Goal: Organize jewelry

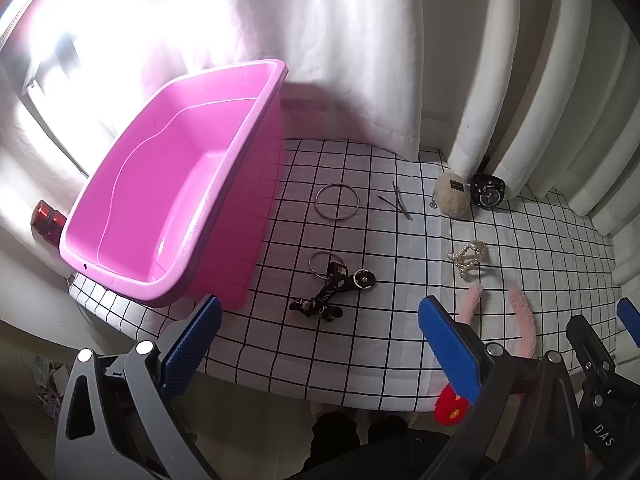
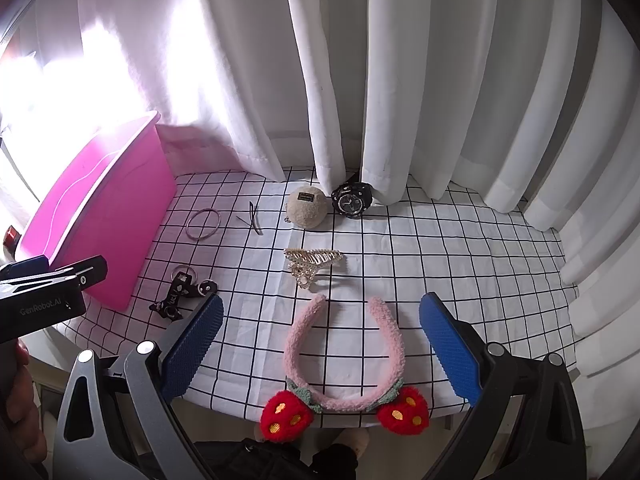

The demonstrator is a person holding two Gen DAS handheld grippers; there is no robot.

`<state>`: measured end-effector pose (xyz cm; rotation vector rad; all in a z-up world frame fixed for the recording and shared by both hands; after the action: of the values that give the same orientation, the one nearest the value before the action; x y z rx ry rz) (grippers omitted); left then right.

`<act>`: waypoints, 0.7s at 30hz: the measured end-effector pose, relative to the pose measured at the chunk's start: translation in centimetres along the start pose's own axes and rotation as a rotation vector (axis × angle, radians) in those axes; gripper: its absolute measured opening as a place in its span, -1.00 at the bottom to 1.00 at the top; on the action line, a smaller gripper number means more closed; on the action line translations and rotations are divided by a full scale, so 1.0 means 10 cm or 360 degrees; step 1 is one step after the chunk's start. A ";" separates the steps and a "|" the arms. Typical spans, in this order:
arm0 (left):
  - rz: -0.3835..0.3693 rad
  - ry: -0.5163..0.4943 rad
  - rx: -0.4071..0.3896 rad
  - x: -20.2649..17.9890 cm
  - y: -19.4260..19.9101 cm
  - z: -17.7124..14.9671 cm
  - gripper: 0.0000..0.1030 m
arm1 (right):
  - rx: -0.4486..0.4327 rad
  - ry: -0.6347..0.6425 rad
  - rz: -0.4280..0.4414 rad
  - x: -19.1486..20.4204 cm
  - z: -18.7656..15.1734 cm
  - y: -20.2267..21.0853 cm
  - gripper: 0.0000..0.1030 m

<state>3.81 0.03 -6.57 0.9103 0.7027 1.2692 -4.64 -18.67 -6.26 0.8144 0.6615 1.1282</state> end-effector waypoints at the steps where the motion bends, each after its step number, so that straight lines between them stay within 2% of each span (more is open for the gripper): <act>1: 0.0001 0.0000 -0.0003 0.00 0.01 0.00 0.88 | 0.0000 -0.0001 0.0001 0.00 0.00 0.00 0.83; 21: 0.0010 -0.0021 -0.0038 -0.04 0.07 -0.03 0.88 | -0.0025 -0.0005 0.0003 0.01 0.01 0.06 0.83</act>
<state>3.12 -0.23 -6.15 0.9008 0.6736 1.2735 -4.85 -18.50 -5.74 0.8035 0.6484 1.1322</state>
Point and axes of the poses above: each gripper's, at about its wrist camera, not at the fingertips, and y roughly against the way its jaws point, x to its left, z to its top, the point moved 8 cm from there along -y, roughly the way its jaws point, and after that the axes turned 2 degrees about -z, right-handed, at the moved point
